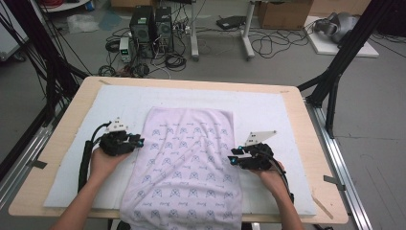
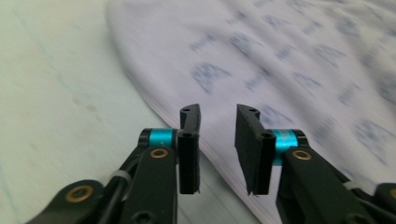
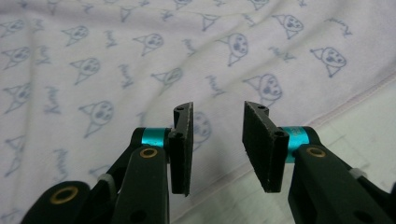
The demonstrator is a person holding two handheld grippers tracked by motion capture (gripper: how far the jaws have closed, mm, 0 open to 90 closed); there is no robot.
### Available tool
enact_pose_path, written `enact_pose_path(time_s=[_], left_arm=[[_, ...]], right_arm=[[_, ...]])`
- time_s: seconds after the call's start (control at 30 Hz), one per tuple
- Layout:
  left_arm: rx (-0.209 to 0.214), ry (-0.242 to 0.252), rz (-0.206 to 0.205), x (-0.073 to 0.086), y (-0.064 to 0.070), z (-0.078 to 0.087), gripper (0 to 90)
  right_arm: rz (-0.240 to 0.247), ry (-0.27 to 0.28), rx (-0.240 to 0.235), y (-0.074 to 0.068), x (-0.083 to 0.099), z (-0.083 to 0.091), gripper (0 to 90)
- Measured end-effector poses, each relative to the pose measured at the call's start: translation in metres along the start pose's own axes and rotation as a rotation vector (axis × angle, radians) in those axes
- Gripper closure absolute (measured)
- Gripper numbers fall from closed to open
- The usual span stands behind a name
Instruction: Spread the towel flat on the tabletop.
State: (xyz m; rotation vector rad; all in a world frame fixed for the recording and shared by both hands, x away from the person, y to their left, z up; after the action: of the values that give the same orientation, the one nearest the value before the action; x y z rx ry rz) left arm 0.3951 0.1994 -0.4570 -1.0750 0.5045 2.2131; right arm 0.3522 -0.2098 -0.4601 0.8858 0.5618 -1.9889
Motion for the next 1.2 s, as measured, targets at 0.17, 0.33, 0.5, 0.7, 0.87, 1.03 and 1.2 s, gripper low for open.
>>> enact_pose_path(time_s=[0.17, 0.33, 0.5, 0.7, 0.87, 1.03, 1.2], left_arm=[[-0.053, -0.001, 0.037, -0.031, -0.034, -0.027, 70.5], [-0.106, -0.040, 0.099, -0.044, -0.061, -0.056, 56.1], [-0.092, -0.076, 0.145, -0.044, -0.068, -0.073, 69.7], [0.115, 0.007, 0.047, -0.062, -0.037, -0.063, 77.4], [0.023, -0.076, 0.017, -0.055, -0.039, -0.071, 67.0], [-0.073, -0.120, 0.042, -0.047, -0.047, -0.083, 73.4], [-0.196, -0.070, 0.052, -0.052, -0.059, -0.070, 70.2]], right_arm=[[0.003, -0.026, 0.015, 0.017, -0.016, -0.010, 59.5], [0.006, -0.039, 0.027, 0.026, -0.030, -0.017, 57.8], [0.012, -0.032, 0.028, 0.028, -0.033, -0.018, 57.7], [0.002, -0.041, 0.020, 0.029, -0.031, -0.018, 57.5], [0.016, -0.041, 0.027, 0.026, -0.033, -0.020, 57.0], [0.025, -0.054, 0.027, 0.026, -0.032, -0.022, 56.7], [0.016, -0.048, 0.029, 0.028, -0.031, -0.020, 56.6]])
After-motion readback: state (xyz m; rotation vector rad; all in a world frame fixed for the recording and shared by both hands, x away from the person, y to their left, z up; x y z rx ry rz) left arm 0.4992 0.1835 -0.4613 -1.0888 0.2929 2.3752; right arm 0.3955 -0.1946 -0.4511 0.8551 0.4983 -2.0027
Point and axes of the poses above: each handheld gripper's, and its own axes: z roughly backward along the jaws, x roughly out of its underside, y roughly to its right, the point moved 5 cm from there along -z, roughly forward along the jaws, and after that the axes turned 2 degrees about x, right-handed, at the moved point
